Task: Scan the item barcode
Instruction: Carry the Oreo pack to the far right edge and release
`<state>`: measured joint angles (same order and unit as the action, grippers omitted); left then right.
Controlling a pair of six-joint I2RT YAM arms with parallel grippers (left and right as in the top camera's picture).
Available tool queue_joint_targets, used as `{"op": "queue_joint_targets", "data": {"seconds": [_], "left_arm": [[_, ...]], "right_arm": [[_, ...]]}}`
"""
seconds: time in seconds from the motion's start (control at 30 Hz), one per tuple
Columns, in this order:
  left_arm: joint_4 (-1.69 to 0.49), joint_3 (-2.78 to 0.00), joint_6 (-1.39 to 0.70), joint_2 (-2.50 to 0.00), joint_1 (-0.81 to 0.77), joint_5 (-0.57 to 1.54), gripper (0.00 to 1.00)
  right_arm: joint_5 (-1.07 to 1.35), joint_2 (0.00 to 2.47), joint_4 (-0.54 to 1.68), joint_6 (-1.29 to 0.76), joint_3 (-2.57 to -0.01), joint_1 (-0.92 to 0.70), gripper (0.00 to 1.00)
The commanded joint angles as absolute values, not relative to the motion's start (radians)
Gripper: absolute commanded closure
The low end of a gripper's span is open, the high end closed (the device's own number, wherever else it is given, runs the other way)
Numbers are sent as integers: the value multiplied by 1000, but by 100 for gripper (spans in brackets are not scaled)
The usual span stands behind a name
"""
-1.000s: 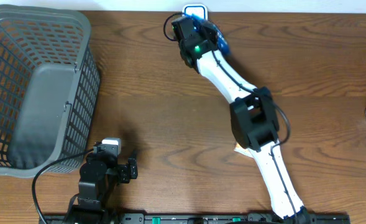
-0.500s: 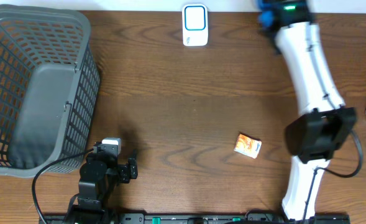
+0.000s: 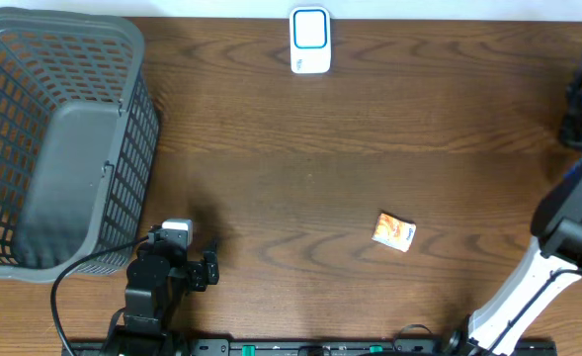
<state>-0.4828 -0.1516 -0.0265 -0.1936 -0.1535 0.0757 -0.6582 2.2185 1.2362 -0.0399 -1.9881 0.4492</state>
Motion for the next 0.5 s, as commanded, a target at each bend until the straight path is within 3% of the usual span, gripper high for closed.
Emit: {"op": "queue_joint_targets", "data": {"seconds": [0.0, 0.1, 0.17, 0.2, 0.47], "left_arm": [[-486, -136, -32, -186, -155, 70, 10], [-486, -136, -32, -186, -155, 70, 10], [-486, -136, -32, -186, -155, 70, 10], [-486, -136, -31, -186, -155, 70, 10], [-486, -136, -32, -186, -155, 70, 10]], "right_arm": [[-619, 2208, 1230, -67, -1998, 460, 31], [-516, 2196, 1230, -67, -2021, 448, 12], [-425, 2181, 1235, -67, -2040, 430, 12], [-316, 2159, 1253, -67, -2058, 403, 1], [-97, 2023, 1362, -68, -2067, 208, 1]]}}
